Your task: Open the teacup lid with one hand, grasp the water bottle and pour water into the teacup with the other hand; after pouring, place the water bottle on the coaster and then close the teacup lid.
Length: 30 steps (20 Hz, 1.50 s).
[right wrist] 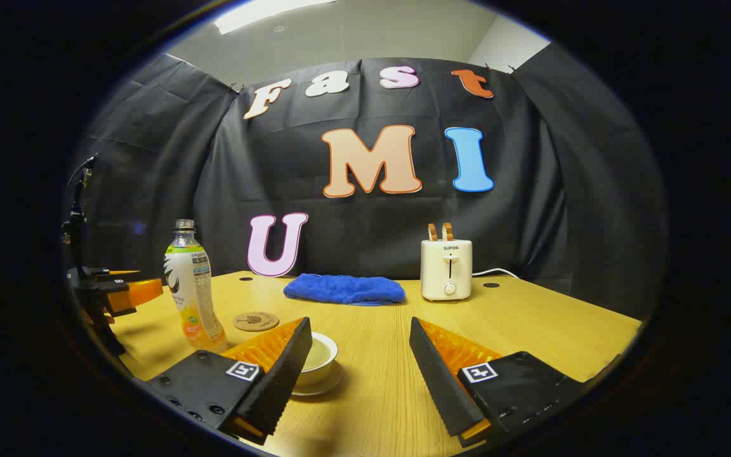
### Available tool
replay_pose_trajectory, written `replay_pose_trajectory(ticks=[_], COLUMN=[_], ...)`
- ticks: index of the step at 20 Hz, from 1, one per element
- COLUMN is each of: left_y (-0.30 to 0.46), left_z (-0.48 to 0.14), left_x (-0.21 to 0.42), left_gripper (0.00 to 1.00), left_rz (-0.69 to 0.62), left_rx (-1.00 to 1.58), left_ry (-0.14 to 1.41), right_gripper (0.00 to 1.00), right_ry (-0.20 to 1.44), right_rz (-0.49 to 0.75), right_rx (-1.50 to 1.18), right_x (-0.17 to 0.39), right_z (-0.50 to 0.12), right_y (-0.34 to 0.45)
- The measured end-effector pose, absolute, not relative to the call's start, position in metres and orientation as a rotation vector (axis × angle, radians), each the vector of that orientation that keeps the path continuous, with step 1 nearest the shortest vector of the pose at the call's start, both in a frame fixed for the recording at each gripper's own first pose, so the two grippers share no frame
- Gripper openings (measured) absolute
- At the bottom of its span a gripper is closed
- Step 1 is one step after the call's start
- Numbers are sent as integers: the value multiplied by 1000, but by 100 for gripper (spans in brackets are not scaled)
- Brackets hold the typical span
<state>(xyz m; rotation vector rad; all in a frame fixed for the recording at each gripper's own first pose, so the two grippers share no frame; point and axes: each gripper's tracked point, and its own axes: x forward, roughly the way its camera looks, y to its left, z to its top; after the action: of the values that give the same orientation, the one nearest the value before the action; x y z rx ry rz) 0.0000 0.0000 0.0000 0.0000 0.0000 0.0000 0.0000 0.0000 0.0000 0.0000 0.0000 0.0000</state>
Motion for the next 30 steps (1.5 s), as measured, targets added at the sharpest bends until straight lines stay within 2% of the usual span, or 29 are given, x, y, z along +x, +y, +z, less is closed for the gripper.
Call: replay_pose_trajectory(ticks=[3, 4, 5, 9, 10, 11, 12, 13, 14, 16, 18, 26, 27, 28, 30], left_y=[1, 0, -1, 1, 1, 1, 1, 1, 1, 1, 2, 2, 2, 1, 1], left_z=[0, 0, 1, 0, 0, 0, 0, 0, -1, 0, -1, -1, 0, -1, -1], left_x=[0, 1, 0, 2, 1, 0, 1, 1, 1, 1, 1, 1, 1, 2, 2], left_gripper=[93, 93, 93, 93, 93, 93, 93, 93, 93, 93, 93, 93, 93, 93, 93], left_rz=[5, 3, 0, 9, 9, 10, 10, 10, 12, 17, 19, 18, 18, 17, 16], left_rx=[-2, -2, -2, -4, -4, -4, -4, -4, -4, -5, -5, -5, -4, -4, -4], left_ry=[0, -1, -2, -1, -1, -1, -1, -1, -1, 0, 0, 0, -1, 0, -1], right_gripper=[100, 94, 100, 100, 94, 99, 94, 99, 94, 94, 100, 100, 94, 94, 99], right_ry=[2, 1, 2, 2, 2, 2, 2, 2, 3, 1, 2, 7, 13, 20, 39], right_rz=[-1, -1, -1, -1, 0, 0, 0, 0, 0, 0, 0, 18, 27, 38, 52], right_rx=[0, 0, 0, 0, 0, 0, 0, 0, 0, 0, 1, 2, 3, 4, 2], right_x=[0, 1, 0, 1, 0, 1, 1, 1, 0, 0, 0, 2, 2, 3, 4], right_z=[-1, 0, -1, 0, 0, -1, 0, 0, 0, 0, 0, -1, -3, -4, -6], right_y=[0, 1, 0, 1, 0, 1, 1, 0, 1, 1, 0, 4, 7, 11, 16])
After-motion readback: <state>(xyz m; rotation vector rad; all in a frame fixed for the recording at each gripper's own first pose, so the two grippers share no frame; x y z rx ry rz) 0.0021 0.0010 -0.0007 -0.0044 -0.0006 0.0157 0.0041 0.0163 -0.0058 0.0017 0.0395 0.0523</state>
